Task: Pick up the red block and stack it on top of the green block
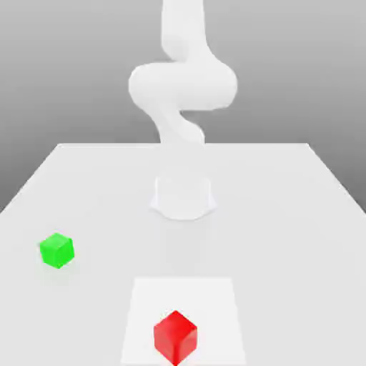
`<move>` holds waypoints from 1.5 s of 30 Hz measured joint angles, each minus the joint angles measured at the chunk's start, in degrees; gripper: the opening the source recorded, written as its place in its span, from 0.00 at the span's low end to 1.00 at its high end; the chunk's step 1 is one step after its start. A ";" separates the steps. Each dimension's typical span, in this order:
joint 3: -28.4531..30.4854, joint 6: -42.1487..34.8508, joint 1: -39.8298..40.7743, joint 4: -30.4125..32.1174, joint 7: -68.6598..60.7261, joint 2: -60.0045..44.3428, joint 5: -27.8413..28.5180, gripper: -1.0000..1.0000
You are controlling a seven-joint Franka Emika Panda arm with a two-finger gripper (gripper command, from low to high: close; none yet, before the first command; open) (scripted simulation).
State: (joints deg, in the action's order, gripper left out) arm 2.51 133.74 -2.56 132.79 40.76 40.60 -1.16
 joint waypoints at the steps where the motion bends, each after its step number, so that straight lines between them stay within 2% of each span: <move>1: 1.04 0.84 -1.05 0.44 -2.22 -2.26 -0.55 0.50; 8: 6.86 6.30 -6.86 3.26 -17.11 -17.07 -4.67 0.50; 14: 9.61 10.90 -9.77 5.64 -29.66 -29.65 -8.10 0.50; 19: 9.98 14.89 -10.34 7.68 -38.84 -39.84 -9.15 0.50; 25: 10.30 20.30 -9.86 10.07 -46.08 -51.19 -5.78 0.50; 29: 7.77 26.61 -7.90 9.18 -49.29 -59.34 -8.51 0.50; 30: 6.80 28.24 -7.11 8.87 -50.00 -61.37 -9.42 0.00; 37: 6.61 28.50 -6.97 8.80 -50.21 -61.83 -9.65 0.00; 42: 9.55 21.34 -8.56 10.41 -47.02 -52.91 -4.78 0.00; 45: 13.84 19.46 -4.86 13.15 -52.64 -47.87 -0.64 0.00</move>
State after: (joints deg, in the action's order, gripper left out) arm 16.35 153.20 -7.42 145.94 -11.87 -7.27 -1.79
